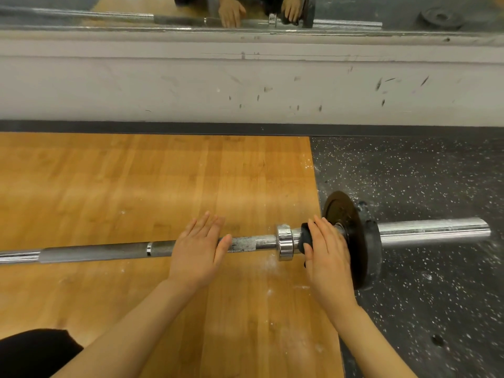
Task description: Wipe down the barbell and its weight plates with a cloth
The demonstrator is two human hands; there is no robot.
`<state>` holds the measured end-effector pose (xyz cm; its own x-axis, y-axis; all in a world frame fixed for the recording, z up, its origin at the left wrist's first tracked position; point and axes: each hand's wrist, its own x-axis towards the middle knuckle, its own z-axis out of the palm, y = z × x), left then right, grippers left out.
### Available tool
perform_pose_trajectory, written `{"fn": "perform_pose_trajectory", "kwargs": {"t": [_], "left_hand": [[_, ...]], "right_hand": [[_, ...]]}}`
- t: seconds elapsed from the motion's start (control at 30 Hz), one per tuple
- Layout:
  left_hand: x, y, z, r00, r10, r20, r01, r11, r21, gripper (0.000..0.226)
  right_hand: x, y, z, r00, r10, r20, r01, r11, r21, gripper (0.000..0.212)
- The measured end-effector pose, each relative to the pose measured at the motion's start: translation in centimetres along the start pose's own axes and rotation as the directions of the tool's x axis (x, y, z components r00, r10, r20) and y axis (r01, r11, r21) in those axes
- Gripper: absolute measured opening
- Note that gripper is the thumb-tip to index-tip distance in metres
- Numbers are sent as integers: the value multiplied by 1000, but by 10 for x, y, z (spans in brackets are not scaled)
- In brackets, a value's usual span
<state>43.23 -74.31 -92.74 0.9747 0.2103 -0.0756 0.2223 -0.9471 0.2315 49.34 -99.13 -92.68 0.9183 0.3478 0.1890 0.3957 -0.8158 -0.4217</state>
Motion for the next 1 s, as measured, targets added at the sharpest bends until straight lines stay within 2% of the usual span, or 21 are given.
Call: {"fn": "perform_pose_trajectory", "kwargs": {"t": [0.13, 0.3, 0.4, 0.5, 0.6, 0.73, 1.0], "left_hand": [[5, 2, 5, 999, -29, 17, 27, 993, 115, 89], [-1, 3, 8, 999, -45, 15, 42, 987, 157, 87], [-3, 3, 6, 998, -43, 44, 35, 988, 154, 84], [-5, 4, 6, 998, -37, 55, 29, 990, 140, 83], [-6, 5, 6, 999, -32, 42, 26, 991, 134, 81], [-6, 5, 6, 999, -28, 28, 24, 991, 130, 81], [-7, 7, 4, 1000, -18, 21, 15, 992, 126, 78]], "right_hand": [[-5, -9, 1, 999, -49, 8, 49, 999, 0, 40], [-4, -3, 0, 986, -147, 80, 155, 982, -106, 50], [-1, 7, -5, 994, -91, 66, 99, 986, -135, 43], [-1, 3, -1, 1000, 3, 8, -2, 997, -77, 35], [-3, -9, 3, 997, 70, -23, -70, 997, 33, 51], [-7, -19, 5, 1000, -6, 10, 5, 998, 68, 62], [-35, -7, 10, 993, -85, 83, 91, 994, -65, 66]]}}
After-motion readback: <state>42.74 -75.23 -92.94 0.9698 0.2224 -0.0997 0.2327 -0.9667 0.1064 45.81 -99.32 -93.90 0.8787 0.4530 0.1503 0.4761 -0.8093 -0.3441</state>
